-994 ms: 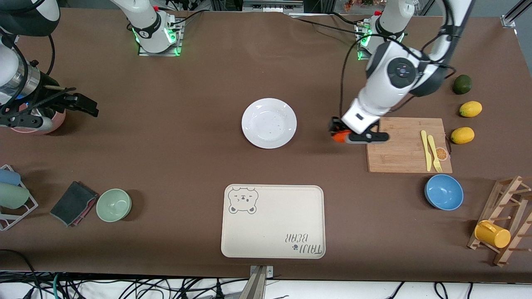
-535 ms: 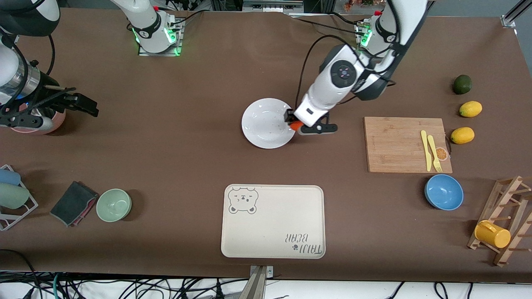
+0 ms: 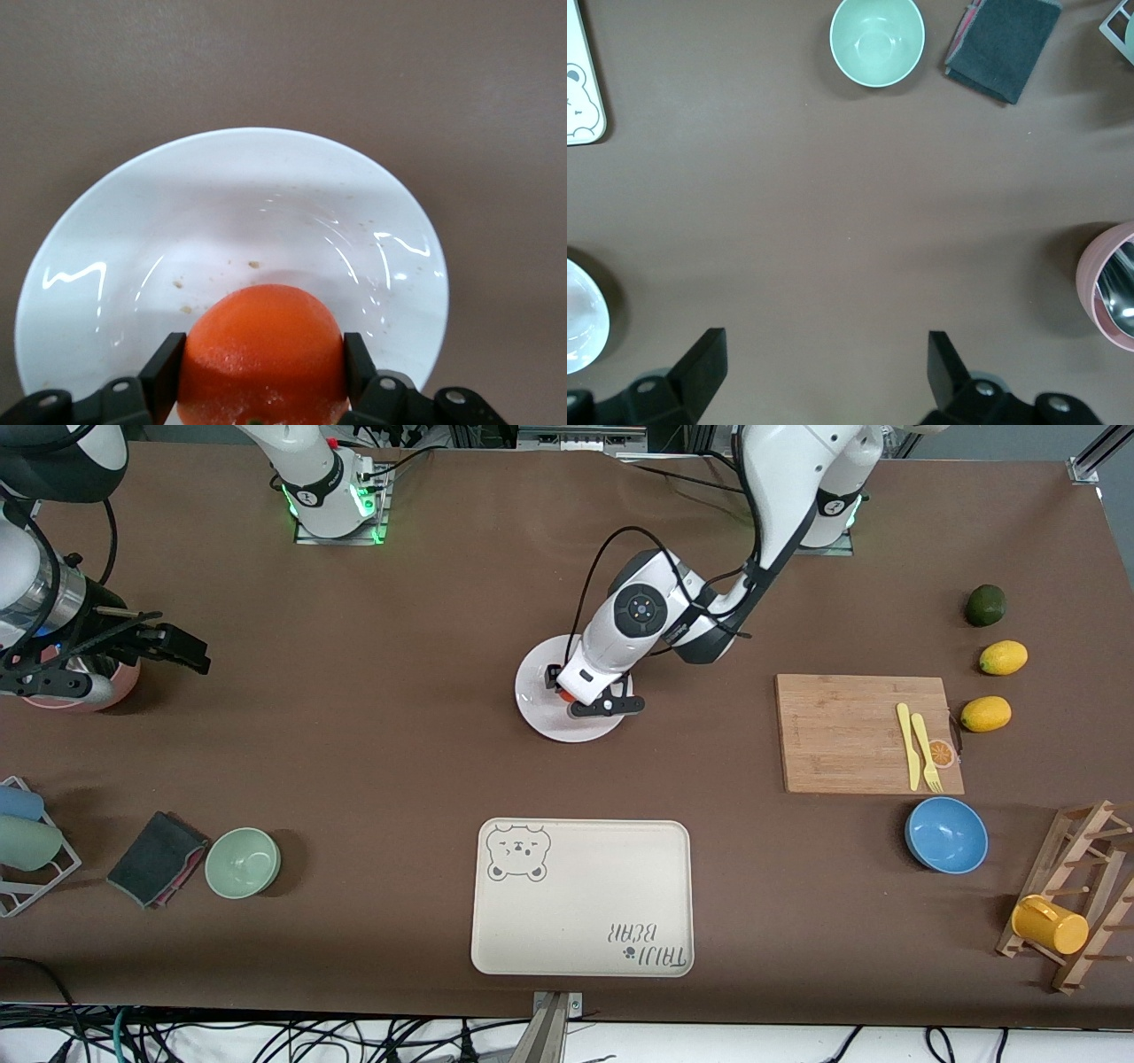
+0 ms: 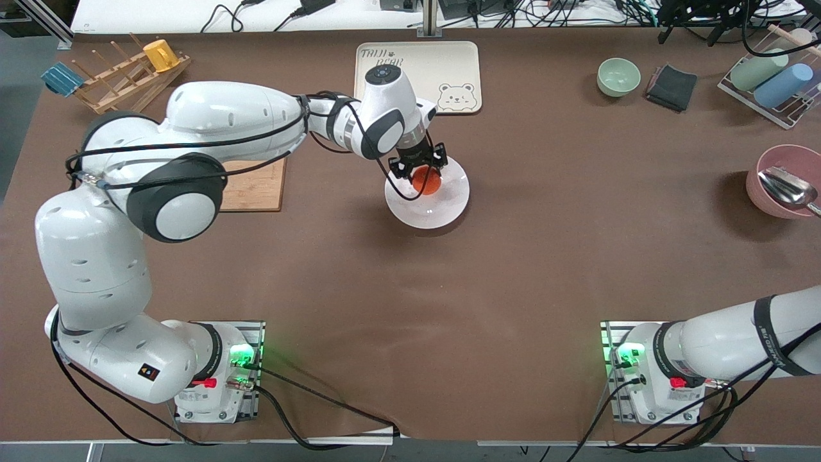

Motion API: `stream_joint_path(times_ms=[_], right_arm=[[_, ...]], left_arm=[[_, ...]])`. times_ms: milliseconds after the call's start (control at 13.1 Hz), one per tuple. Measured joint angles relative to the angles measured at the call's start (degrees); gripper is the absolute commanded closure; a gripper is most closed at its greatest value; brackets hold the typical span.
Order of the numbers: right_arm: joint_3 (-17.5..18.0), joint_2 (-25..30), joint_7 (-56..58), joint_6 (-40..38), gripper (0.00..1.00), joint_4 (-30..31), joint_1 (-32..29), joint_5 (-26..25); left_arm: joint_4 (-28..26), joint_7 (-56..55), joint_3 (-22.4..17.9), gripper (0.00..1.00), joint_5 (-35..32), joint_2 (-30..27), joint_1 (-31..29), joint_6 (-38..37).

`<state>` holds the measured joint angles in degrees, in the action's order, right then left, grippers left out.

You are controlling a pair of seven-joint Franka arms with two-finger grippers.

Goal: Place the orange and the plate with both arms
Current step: 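Carry the orange with the left gripper over the white plate, then open the left gripper to drop the orange onto the plate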

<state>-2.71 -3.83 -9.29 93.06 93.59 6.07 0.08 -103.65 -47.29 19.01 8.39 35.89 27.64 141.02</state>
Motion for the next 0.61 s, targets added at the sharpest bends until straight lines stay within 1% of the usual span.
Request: stream_joint_path(times_ms=[153, 229, 459, 611], right_arm=[[0.0, 0.0, 0.0, 0.0, 0.0, 0.0, 0.0, 0.0], [0.0, 0.0, 0.0, 0.0, 0.0, 0.0, 0.0, 0.0], [0.0, 0.0, 0.0, 0.0, 0.0, 0.0, 0.0, 0.0], [0.0, 0.0, 0.0, 0.0, 0.0, 0.0, 0.0, 0.0]], left_arm=[[0.2, -0.1, -0.5, 0.31, 0.0, 2.0, 0.7, 0.8], [0.4, -0.5, -0.8, 0.0, 0.0, 2.1, 1.0, 0.9], [1.1, -1.8, -1.5, 0.0, -0.6, 2.0, 1.3, 0.9], [2.4, -2.7, -1.8, 0.0, -0.7, 0.5, 0.5, -1.9]])
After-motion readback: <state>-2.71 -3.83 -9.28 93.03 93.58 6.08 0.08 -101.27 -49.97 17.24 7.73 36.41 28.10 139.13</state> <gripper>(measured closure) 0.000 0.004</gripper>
